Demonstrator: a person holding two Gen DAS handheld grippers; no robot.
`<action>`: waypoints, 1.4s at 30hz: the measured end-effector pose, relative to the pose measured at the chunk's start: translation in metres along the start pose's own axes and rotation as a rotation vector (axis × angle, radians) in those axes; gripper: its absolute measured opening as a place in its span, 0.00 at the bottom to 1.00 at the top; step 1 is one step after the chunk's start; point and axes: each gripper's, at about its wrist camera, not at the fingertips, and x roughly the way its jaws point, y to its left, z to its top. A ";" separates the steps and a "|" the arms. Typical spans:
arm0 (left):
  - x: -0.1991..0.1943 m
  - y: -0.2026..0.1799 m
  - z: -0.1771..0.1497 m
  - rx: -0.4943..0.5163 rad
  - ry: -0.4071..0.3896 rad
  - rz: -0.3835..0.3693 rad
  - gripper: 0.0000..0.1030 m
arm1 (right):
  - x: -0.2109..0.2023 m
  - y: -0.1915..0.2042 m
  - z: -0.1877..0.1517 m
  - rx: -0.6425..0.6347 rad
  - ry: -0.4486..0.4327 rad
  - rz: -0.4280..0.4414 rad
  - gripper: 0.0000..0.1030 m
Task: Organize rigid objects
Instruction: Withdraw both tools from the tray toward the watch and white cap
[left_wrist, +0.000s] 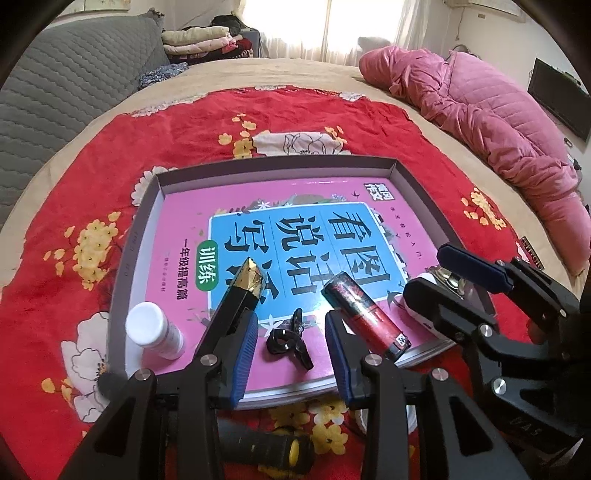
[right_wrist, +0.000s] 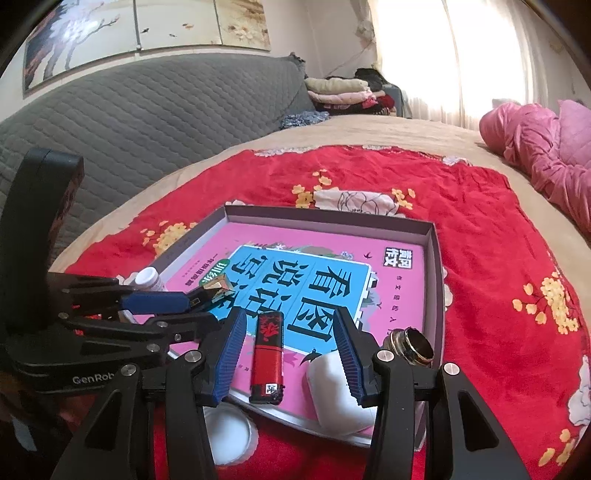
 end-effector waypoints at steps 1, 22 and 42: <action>-0.003 0.000 -0.001 -0.001 -0.001 -0.002 0.37 | -0.002 0.000 0.000 0.000 -0.007 -0.002 0.50; -0.060 -0.001 -0.012 0.028 -0.062 -0.020 0.50 | -0.064 0.018 -0.017 0.046 -0.128 -0.065 0.72; -0.087 0.008 -0.029 0.020 -0.082 -0.052 0.50 | -0.088 0.064 -0.041 -0.048 -0.061 -0.087 0.73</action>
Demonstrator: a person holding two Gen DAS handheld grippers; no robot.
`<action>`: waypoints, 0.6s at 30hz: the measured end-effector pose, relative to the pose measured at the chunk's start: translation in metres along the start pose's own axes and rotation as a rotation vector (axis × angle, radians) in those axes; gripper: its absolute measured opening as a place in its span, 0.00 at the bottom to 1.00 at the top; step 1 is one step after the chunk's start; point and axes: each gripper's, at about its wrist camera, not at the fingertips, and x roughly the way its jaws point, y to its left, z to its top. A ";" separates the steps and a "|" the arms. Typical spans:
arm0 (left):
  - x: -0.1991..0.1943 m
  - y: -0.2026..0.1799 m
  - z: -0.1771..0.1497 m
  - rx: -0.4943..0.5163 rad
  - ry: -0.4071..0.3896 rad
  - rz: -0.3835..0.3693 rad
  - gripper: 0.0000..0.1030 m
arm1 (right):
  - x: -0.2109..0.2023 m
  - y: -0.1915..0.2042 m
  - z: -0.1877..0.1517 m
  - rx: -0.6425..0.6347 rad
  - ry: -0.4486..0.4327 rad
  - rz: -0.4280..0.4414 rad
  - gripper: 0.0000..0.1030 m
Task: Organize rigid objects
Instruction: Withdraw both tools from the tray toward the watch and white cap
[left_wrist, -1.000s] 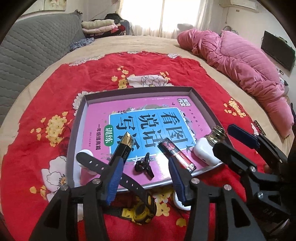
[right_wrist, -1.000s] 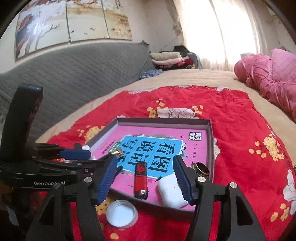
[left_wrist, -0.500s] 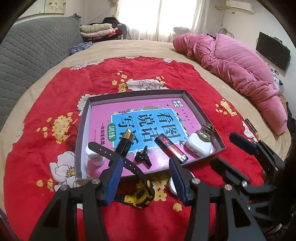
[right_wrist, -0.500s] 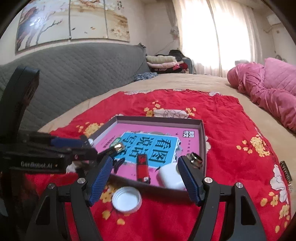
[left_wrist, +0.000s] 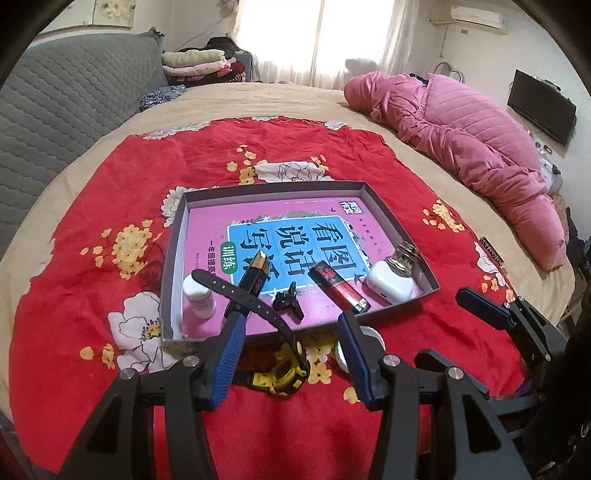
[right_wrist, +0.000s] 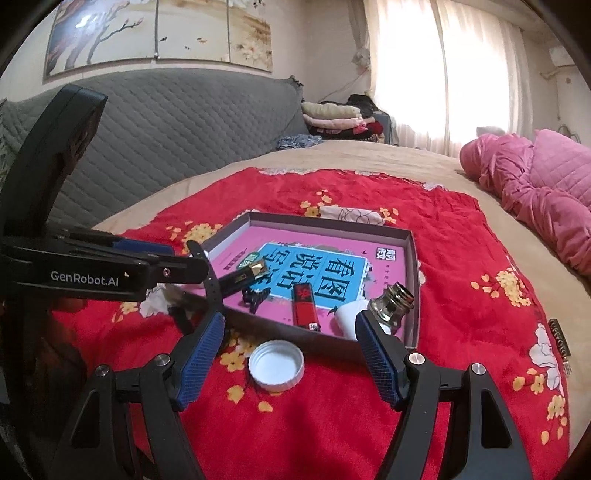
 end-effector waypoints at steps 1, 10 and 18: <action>0.000 0.001 -0.001 0.001 0.001 0.002 0.50 | 0.000 0.001 0.000 -0.002 0.002 0.001 0.73; -0.005 0.004 -0.014 0.010 0.019 0.000 0.50 | 0.002 0.010 -0.006 -0.021 0.047 0.007 0.73; -0.003 0.016 -0.040 0.007 0.072 0.015 0.50 | 0.010 0.012 -0.011 -0.017 0.092 0.006 0.73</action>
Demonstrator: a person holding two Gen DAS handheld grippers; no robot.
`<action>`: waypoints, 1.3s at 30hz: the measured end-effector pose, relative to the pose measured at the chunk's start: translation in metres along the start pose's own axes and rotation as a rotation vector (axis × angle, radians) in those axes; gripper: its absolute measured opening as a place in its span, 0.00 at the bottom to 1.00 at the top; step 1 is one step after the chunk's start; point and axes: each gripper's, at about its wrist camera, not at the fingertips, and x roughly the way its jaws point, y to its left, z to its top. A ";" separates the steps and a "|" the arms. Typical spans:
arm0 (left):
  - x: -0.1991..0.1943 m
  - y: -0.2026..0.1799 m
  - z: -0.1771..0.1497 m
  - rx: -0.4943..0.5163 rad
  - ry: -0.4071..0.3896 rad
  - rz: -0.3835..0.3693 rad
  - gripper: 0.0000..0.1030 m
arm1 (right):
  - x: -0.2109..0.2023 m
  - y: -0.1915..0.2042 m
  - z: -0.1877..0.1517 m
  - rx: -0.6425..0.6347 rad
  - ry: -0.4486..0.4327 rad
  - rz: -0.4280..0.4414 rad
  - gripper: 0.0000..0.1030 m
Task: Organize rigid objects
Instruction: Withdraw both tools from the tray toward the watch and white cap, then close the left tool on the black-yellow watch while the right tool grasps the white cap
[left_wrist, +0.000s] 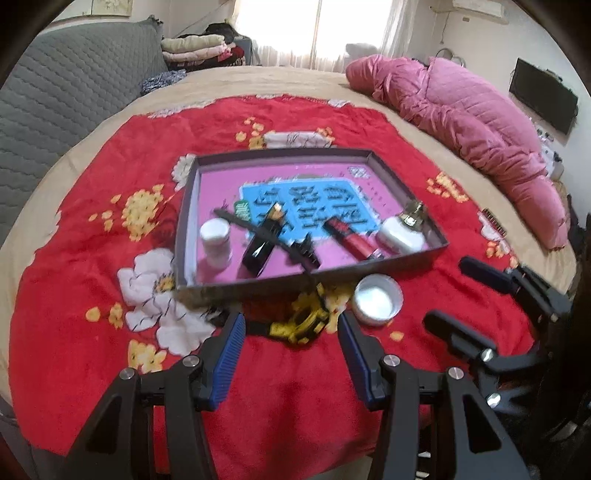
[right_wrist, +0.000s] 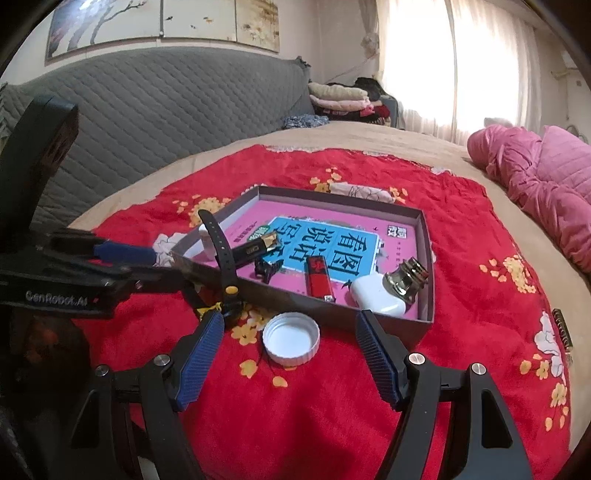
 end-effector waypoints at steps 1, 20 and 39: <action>0.002 0.001 -0.002 -0.001 0.005 0.001 0.50 | 0.002 0.000 0.000 0.002 0.006 0.001 0.73; 0.057 -0.019 -0.009 0.108 0.088 0.015 0.50 | 0.052 -0.014 -0.019 0.049 0.167 -0.011 0.73; 0.088 -0.012 -0.003 0.146 0.097 0.046 0.49 | 0.091 -0.012 -0.020 0.014 0.164 -0.038 0.73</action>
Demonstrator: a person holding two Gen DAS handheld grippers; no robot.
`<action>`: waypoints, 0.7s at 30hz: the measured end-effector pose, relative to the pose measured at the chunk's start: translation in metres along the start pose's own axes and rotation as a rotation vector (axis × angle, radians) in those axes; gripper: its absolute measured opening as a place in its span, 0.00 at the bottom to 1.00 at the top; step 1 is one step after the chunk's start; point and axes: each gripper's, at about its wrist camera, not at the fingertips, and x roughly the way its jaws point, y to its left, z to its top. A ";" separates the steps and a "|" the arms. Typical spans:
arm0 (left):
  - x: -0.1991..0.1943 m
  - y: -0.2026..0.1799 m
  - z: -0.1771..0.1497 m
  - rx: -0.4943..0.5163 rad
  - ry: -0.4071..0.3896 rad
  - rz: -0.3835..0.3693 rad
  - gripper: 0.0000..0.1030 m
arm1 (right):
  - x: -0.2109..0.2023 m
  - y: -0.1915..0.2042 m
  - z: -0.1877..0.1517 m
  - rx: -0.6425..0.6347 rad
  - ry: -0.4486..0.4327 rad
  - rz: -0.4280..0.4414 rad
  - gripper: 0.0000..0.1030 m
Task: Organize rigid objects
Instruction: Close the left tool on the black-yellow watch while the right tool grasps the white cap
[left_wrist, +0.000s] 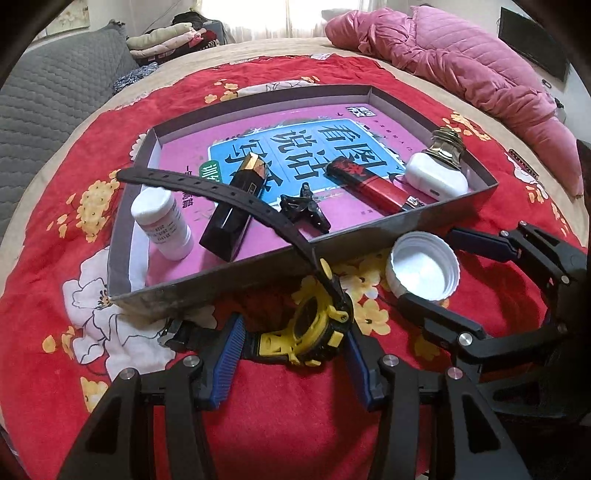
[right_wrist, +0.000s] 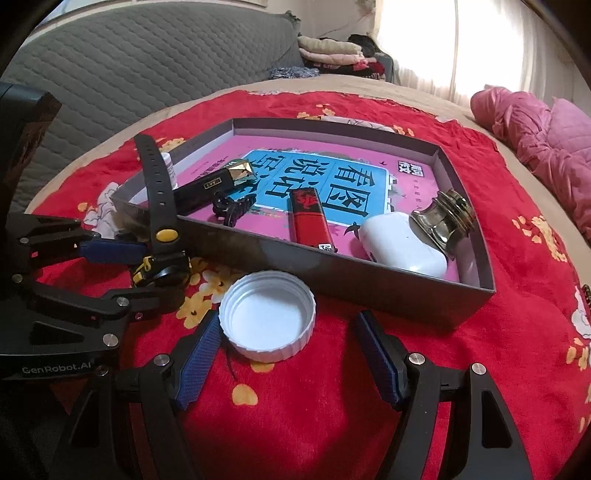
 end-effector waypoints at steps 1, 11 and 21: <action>0.001 0.000 0.000 0.001 0.000 -0.001 0.49 | 0.001 0.000 0.000 0.000 -0.001 0.002 0.73; 0.007 -0.002 0.004 0.005 0.000 -0.018 0.41 | 0.006 0.000 0.002 -0.013 -0.017 0.033 0.58; 0.001 -0.012 0.000 0.046 -0.031 -0.012 0.24 | -0.003 0.004 0.005 -0.030 -0.040 0.068 0.50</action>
